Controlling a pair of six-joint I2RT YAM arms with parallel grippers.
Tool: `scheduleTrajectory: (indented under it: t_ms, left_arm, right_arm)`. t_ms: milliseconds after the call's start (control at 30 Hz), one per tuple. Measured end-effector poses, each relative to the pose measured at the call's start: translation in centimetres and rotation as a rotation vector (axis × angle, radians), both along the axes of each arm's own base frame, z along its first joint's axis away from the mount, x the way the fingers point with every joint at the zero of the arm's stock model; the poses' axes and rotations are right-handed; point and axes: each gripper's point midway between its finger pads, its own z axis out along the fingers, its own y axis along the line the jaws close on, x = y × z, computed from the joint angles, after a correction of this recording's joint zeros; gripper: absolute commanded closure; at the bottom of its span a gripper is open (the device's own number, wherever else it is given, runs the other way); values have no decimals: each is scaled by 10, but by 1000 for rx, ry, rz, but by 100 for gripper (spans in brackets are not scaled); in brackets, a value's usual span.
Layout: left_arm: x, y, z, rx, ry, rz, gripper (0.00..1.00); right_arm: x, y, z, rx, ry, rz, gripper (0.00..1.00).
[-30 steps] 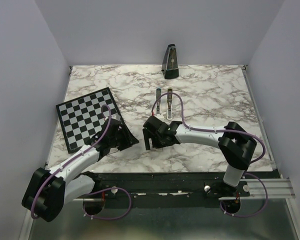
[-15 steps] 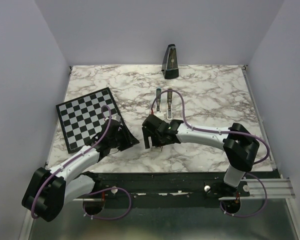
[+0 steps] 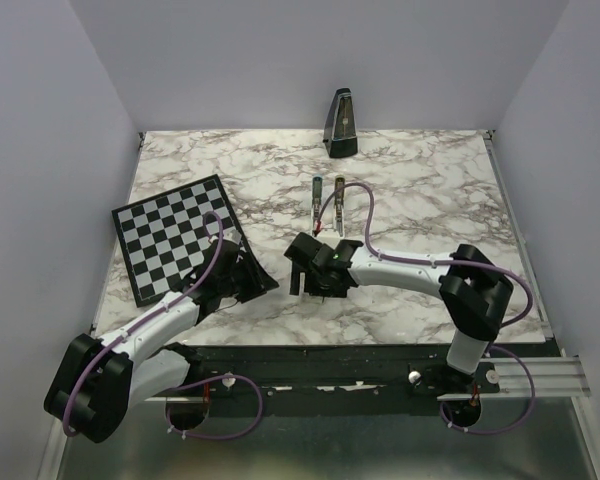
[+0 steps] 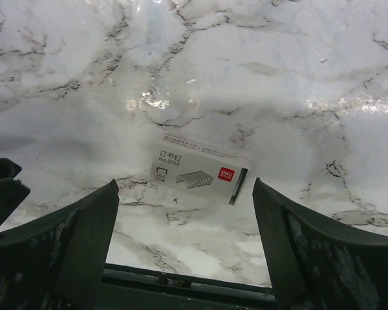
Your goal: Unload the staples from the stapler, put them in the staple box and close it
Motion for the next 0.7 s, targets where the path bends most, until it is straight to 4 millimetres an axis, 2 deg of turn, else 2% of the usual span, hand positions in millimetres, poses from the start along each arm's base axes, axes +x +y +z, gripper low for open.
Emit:
scheduleTrajectory:
  t_ms: [167,300,700]
  left_arm:
    - [-2,1,-3,3,6,0,50]
    - [-3,2,-5,4,7,0,50]
    - [-3,1,-5,1,0,-1,51]
  right_arm:
    - [-2,-5,-12,-32,33,-76,9]
    - [-5,-7,-20,-51,50,-96,16]
    - [0,1,-20,-47,40,-101,27]
